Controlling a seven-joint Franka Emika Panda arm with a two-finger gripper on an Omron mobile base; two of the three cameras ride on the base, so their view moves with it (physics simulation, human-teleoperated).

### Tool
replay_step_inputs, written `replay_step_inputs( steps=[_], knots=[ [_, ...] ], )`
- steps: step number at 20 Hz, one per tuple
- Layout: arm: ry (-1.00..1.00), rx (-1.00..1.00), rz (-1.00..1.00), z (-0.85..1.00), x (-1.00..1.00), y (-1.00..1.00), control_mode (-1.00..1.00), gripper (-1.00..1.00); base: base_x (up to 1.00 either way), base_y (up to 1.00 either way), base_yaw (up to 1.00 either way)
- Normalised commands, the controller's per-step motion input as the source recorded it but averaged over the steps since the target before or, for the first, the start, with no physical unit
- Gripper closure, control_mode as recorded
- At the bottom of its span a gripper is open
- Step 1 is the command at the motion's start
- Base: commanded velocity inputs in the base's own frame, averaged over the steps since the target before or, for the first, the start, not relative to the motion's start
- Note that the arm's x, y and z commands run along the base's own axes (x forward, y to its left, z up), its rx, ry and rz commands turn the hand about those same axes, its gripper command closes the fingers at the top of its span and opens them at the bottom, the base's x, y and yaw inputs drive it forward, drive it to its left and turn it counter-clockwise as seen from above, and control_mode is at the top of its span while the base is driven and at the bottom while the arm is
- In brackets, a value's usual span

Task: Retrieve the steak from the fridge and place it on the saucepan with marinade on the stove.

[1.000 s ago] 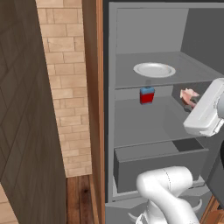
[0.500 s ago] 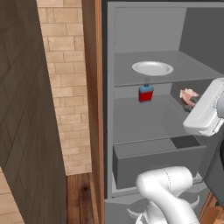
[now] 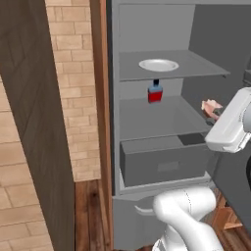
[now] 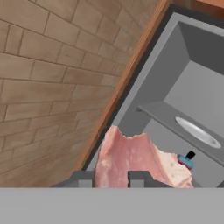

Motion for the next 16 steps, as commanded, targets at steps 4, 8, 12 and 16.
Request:
replay_step_inputs(
  steps=[4,8,12,16],
  knots=[
    [0.00,0.00,0.00,0.00,0.00,0.00,1.00,1.00,-0.78,-0.06,0.00],
    [0.00,0.00,0.00,0.00,0.00,0.00,1.00,1.00,-0.88,-0.22,-0.01],
    [0.00,0.00,0.00,0.00,0.00,0.00,1.00,1.00,-0.96,-0.20,-0.04],
    [0.00,0.00,0.00,0.00,0.00,0.00,1.00,1.00,-0.94,-0.20,-0.10]
  ],
)
